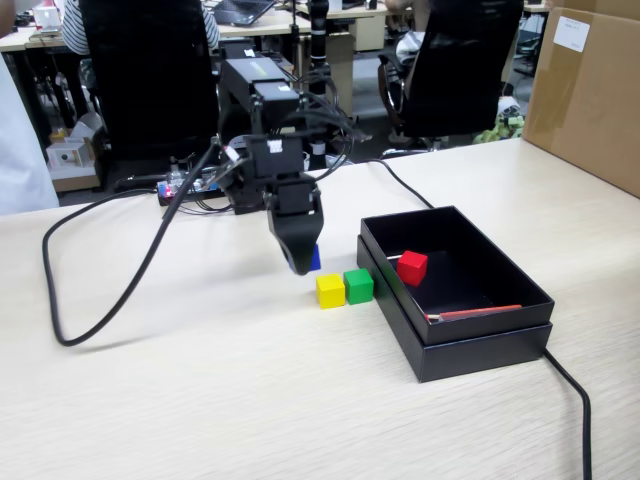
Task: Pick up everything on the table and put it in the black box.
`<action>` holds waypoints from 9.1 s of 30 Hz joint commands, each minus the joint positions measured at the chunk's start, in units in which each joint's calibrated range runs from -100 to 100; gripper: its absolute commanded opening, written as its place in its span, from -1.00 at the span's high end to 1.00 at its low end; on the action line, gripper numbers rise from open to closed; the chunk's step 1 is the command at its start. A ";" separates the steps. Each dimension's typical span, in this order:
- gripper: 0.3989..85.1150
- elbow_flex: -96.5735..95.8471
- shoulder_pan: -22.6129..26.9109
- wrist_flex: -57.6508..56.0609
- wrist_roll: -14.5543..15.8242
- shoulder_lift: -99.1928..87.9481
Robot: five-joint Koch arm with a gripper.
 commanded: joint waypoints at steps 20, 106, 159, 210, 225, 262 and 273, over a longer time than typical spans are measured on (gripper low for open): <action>0.60 15.72 15.09 -0.93 3.27 15.11; 0.34 6.47 1.81 -3.78 5.23 26.93; 0.75 29.95 10.35 -4.38 2.54 35.77; -0.15 8.38 5.67 -7.75 7.08 22.00; 0.52 10.01 6.45 -7.75 8.99 29.00; 0.54 21.88 13.92 -7.84 4.84 21.31; 0.37 19.44 13.19 -7.93 5.27 24.98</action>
